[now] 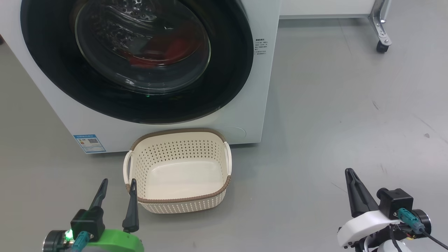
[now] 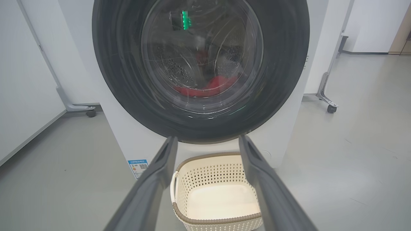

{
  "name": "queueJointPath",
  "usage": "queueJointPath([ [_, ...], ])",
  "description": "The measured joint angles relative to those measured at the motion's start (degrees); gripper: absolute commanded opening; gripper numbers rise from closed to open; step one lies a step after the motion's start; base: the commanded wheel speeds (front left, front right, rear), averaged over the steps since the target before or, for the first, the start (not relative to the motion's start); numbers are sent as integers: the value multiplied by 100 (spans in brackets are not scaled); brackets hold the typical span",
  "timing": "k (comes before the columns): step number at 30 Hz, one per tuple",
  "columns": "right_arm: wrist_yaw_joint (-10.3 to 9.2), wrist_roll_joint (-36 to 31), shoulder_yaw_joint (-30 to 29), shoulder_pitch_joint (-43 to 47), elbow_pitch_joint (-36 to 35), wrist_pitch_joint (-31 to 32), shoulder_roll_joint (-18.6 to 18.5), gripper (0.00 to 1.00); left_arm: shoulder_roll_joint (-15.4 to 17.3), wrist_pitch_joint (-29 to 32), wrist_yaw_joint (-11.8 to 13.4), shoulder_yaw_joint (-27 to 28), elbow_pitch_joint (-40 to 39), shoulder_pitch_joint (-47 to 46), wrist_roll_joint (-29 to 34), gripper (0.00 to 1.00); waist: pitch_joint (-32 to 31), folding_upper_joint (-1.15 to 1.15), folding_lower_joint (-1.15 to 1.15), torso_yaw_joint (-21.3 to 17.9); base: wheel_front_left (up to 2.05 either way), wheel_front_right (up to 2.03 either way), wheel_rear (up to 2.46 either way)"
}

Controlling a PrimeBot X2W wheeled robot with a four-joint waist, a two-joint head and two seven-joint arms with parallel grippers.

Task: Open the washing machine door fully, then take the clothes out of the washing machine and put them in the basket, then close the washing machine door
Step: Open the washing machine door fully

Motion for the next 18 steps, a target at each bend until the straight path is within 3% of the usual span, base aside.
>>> queueJointPath([
  [15,19,19,-64,-282,7,281,-189,0,-36,0,-1,-37,-118,-38,102,100,303,0,0,82,0,0,0],
  [18,123,257,-167,-441,-36,319,-146,0,-43,0,-2,-64,-167,-83,143,100,412,0,0,111,0,0,0],
])
